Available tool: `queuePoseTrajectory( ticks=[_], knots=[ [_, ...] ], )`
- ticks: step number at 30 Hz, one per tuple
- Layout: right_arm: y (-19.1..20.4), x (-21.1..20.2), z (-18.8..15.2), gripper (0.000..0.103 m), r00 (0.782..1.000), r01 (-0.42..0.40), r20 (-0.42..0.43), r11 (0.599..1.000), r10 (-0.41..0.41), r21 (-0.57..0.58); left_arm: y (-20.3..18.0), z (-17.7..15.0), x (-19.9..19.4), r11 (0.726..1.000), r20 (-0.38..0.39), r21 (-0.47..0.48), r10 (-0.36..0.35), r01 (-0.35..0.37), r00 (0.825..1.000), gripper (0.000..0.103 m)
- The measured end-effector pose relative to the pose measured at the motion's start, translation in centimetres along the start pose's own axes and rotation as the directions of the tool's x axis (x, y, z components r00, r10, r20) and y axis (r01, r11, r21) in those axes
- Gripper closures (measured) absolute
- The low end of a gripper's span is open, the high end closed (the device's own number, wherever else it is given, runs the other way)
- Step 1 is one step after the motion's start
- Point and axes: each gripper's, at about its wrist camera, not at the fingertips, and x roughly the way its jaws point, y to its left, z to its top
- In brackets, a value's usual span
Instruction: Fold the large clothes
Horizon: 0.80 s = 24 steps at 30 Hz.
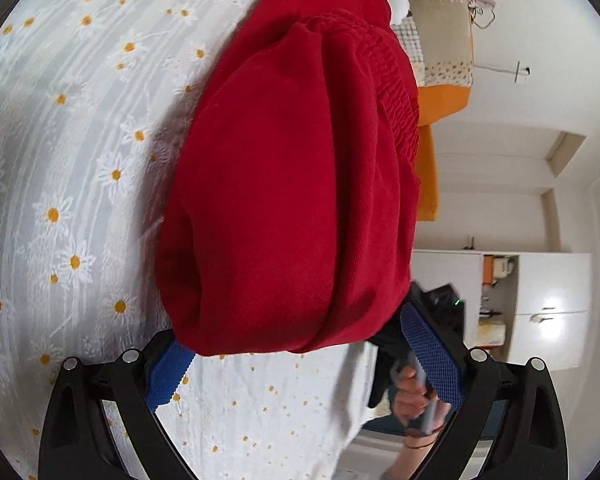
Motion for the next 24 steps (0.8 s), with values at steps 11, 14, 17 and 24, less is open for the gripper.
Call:
queuePoseTrajectory(
  ticks=[11, 14, 17, 24],
  knots=[
    [0.2, -1.3, 0.4, 0.079, 0.997, -0.078, 0.024, 0.996, 0.077, 0.04, 1.7, 1.3, -1.4, 0.995, -0.025, -0.09, -0.049, 0.046, 0.998, 0.043],
    [2.5, -1.9, 1.0, 0.079, 0.993, -0.111, 0.034, 0.994, 0.111, 0.018, -0.3, 2.0, -2.3, 0.996, -0.015, -0.078, -0.047, 0.046, 0.999, 0.049],
    [5.9, -2.7, 2.2, 0.079, 0.991, -0.116, 0.057, 0.993, 0.118, -0.036, -3.4, 3.6, -4.1, 0.997, 0.006, -0.017, -0.072, 0.072, 0.997, 0.054],
    [13.9, -2.0, 9.1, 0.079, 0.982, -0.087, 0.153, 0.984, 0.11, -0.153, -11.4, 12.1, -6.3, 0.987, 0.124, 0.156, -0.069, 0.05, 0.99, 0.064]
  ],
)
